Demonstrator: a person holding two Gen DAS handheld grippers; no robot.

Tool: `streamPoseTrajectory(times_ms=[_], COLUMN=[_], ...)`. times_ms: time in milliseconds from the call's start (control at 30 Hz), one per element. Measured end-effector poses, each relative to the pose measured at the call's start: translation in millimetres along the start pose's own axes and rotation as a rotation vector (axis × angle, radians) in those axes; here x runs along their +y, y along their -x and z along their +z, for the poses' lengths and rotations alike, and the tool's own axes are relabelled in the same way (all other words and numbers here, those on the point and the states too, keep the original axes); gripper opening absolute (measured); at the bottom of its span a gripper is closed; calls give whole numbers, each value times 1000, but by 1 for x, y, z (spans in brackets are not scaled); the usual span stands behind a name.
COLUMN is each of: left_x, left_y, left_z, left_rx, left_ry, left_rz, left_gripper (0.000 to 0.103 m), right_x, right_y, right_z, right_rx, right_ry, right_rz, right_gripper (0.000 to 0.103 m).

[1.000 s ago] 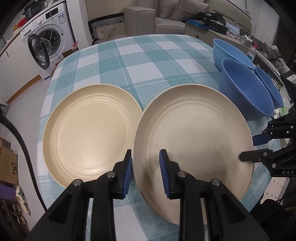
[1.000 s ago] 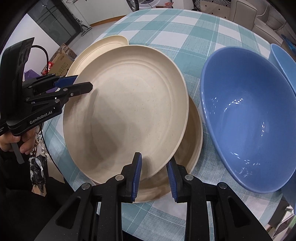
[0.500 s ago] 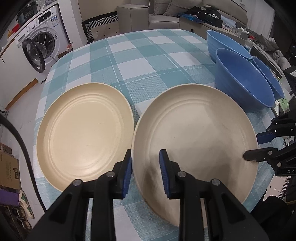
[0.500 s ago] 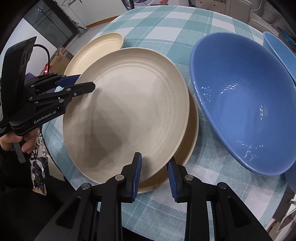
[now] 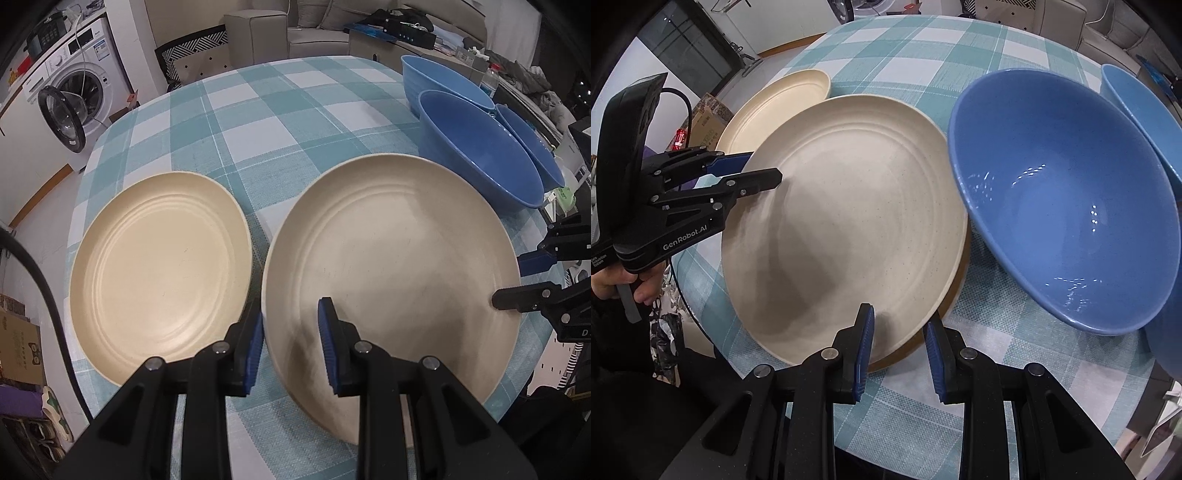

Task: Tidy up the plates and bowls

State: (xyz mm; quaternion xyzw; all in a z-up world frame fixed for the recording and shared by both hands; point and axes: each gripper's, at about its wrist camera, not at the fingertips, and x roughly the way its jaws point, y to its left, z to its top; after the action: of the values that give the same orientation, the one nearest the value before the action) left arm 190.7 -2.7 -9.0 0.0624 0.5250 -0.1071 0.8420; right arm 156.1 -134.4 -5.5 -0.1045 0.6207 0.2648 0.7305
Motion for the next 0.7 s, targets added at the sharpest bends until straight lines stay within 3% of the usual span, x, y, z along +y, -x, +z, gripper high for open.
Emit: streamPoseTrajectory(times_ms=[633, 700], left_x=[-9, -9], left_y=[-5, -4], left_z=[-2, -2], left_rx=[38, 37], left_ry=[-40, -42], left_rz=[1, -2], left_gripper=[26, 27], right_x=[5, 6], right_y=[-7, -10], right_z=[-1, -1], right_rx=[30, 39], right_ry=[38, 42], right_rz=[-65, -65], right_gripper=[29, 33])
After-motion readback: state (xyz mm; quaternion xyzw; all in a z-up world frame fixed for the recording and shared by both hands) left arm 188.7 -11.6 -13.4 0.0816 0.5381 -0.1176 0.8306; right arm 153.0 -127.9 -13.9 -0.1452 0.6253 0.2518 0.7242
